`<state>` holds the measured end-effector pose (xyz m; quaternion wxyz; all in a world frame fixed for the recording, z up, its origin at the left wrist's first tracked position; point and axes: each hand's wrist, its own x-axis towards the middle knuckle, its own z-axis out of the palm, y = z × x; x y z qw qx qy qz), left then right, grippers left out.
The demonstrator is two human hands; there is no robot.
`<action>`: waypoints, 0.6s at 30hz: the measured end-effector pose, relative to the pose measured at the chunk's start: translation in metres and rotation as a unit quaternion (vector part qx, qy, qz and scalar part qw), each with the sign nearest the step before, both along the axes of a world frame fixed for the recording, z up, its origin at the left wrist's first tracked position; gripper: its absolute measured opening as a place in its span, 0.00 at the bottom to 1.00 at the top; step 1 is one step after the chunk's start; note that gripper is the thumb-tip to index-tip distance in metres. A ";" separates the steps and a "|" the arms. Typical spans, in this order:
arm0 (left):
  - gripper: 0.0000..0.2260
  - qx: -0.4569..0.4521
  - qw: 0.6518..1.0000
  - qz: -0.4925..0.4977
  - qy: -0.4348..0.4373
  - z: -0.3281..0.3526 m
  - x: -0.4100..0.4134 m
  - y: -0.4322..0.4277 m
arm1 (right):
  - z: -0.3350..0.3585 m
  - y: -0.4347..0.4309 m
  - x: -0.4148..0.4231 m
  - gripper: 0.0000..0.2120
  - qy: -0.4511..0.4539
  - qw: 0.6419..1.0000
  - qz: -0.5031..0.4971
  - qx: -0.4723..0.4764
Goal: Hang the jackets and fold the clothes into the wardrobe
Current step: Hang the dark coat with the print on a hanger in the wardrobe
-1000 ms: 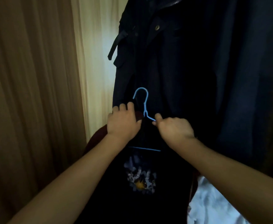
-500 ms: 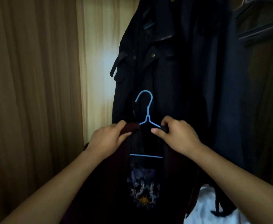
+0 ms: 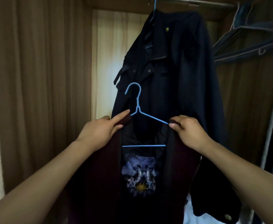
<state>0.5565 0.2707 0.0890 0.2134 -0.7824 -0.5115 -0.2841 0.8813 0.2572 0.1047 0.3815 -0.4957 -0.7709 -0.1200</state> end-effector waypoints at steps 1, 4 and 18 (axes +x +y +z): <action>0.25 -0.003 1.000 0.000 0.007 0.002 0.000 -0.008 | 0.003 -0.006 -0.001 0.08 0.030 0.999 0.009 0.020; 0.25 -0.006 0.999 -0.004 0.039 0.003 0.010 -0.035 | 0.016 -0.027 -0.008 0.07 0.087 0.992 0.038 0.082; 0.24 0.023 0.999 0.032 -0.005 0.039 0.051 -0.133 | 0.099 -0.144 0.000 0.12 -0.011 0.980 -0.031 0.197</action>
